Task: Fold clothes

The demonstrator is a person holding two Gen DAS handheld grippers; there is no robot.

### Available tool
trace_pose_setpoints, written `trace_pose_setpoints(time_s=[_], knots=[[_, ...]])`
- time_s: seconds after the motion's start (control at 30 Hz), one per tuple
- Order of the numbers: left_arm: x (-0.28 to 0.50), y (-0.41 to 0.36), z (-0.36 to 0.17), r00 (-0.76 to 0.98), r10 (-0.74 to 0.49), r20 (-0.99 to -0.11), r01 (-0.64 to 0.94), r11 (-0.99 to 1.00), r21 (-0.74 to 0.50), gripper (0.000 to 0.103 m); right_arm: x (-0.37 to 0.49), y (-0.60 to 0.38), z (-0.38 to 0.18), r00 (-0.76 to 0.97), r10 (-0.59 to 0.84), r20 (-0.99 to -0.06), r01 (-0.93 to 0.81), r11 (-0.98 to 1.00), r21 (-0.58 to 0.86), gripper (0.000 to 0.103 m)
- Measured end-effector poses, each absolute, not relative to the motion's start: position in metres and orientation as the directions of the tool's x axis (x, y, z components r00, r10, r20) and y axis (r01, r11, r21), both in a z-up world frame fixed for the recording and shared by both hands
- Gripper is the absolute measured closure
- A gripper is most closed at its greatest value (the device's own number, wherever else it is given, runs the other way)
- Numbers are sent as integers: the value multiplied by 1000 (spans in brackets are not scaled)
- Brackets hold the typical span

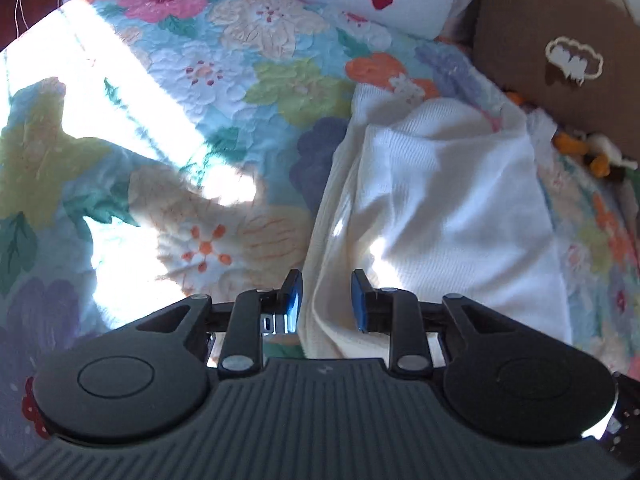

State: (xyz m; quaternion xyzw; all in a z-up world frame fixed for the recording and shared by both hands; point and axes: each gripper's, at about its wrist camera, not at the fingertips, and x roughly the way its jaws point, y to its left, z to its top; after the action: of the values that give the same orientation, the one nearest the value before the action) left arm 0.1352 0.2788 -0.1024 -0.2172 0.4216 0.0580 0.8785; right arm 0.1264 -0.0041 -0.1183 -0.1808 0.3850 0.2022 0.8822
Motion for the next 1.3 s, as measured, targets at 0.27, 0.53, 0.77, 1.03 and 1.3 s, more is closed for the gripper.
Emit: trace_pose_setpoints(time_s=[0.27,0.53,0.77,1.03,1.3], knots=[[148,249,-113,527,-165,-834,-206,927,-313,16,128,-16,-94,594,421,-686,-530,846,60,65],[143,247,-124,470,2,-883,-261,956,-136,40,123,-11,-68,658,487,-574,-567,822,46,50],[142,259,-129,428,25,-903,-324,937,-127,33,140,30,-118,611,248,-752,-567,800,-197,47],[135,259,-122,415,136,-900,-346,938,-18,11,121,32,-128,561,179,-808,-591,771,-239,36],[130,275,-107,431,254,-866,-443,895,42,26,132,31,-126,520,214,-827,-596,785,-172,29]])
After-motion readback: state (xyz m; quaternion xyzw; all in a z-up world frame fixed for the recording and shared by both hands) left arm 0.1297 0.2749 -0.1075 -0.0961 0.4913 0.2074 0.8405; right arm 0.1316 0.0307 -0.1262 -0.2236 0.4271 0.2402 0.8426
